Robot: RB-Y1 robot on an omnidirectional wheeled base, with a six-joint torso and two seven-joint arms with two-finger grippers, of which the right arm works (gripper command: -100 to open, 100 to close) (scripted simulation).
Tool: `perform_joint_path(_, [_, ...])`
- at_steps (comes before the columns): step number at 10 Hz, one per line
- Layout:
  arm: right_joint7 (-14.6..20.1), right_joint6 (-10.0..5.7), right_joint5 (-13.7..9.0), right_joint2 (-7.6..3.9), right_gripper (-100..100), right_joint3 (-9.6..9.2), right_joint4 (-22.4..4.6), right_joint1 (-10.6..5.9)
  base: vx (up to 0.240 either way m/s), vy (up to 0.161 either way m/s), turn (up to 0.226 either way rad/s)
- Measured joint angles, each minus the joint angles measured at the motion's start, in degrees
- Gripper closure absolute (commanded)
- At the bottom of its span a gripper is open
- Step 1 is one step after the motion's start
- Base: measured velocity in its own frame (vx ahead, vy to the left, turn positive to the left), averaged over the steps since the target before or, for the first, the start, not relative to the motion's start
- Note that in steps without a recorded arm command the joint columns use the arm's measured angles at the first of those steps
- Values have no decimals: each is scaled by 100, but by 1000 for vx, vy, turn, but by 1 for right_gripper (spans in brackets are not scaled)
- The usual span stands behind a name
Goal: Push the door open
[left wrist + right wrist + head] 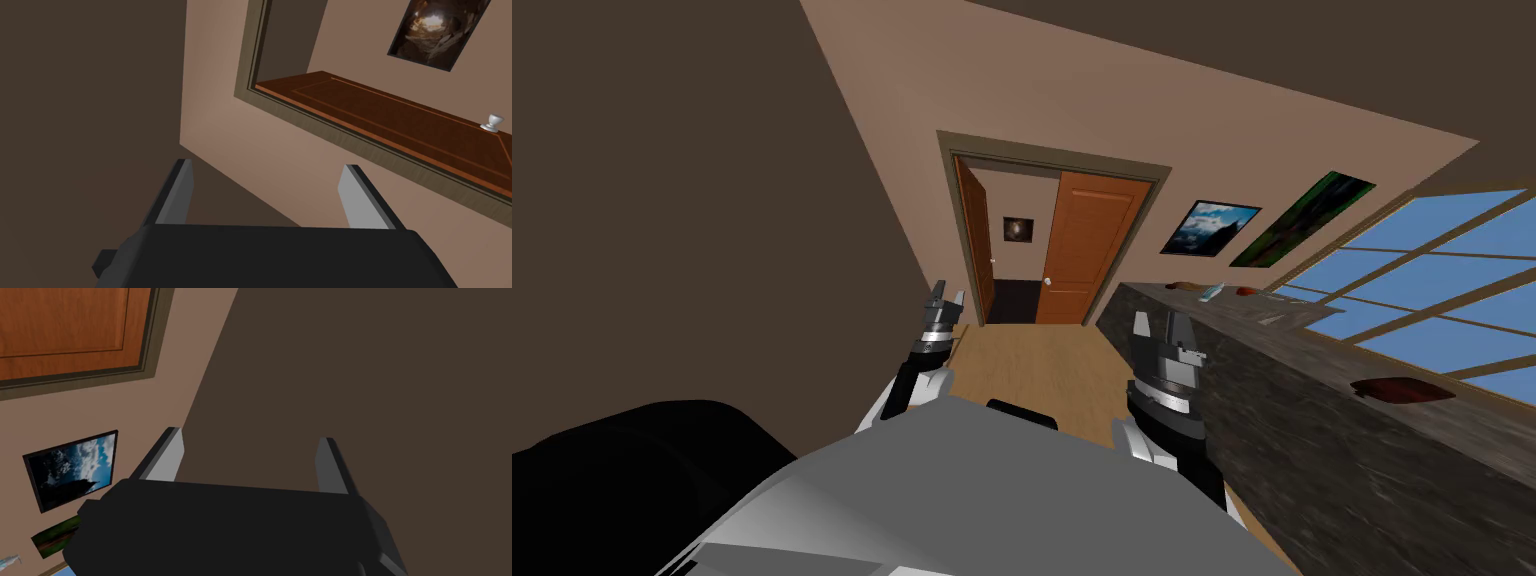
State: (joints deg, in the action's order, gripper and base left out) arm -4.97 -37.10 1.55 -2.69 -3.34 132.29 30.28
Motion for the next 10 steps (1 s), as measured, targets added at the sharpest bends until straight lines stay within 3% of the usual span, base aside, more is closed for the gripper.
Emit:
perform_joint_path(7, [733, -349, -745, -178, -100, -4, -769, -8, 158, -45, 253])
perform_joint_path(10, [1102, -569, -1093, -222, -100, -45, -1143, 41, 142, -76, 246])
